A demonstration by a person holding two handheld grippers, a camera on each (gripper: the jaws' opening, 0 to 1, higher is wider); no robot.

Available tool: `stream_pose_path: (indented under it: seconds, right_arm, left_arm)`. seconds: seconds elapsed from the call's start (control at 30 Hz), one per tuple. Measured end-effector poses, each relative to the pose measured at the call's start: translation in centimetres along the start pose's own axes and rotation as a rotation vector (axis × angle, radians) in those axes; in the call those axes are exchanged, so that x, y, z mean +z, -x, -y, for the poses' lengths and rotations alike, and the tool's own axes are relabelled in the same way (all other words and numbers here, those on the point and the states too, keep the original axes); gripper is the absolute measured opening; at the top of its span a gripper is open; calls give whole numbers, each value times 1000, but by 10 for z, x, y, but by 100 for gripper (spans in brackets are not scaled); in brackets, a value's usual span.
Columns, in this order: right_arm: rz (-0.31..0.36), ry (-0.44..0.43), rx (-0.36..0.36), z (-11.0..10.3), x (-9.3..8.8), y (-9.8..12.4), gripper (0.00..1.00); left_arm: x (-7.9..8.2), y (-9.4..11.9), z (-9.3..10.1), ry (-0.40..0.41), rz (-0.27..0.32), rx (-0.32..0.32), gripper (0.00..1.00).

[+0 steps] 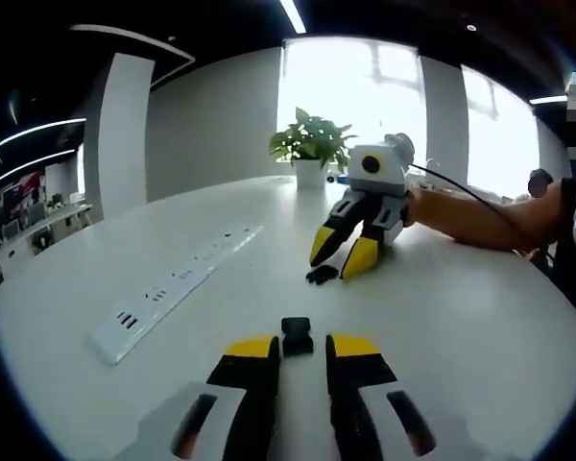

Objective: Snap the two parts of the plastic buckle together until the buckle closes and remains connected.

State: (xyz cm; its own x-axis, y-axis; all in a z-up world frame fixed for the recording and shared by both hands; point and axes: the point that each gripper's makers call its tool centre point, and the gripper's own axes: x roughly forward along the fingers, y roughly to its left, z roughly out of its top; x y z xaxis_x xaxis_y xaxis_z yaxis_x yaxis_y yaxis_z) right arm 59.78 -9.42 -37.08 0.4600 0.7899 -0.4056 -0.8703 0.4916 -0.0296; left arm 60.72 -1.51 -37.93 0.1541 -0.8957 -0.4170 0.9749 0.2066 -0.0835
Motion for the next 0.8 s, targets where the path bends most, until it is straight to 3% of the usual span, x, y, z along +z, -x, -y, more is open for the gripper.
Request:
stream_pose_path:
  seconds: [0.53, 0.8]
  right_arm:
    - [-5, -1, -22, 3, -2, -3, 18]
    - [-9, 18, -41, 6, -3, -2, 13]
  left_arm:
    - [1, -2, -1, 1, 7, 19, 19]
    - [1, -2, -3, -17, 6, 40, 13]
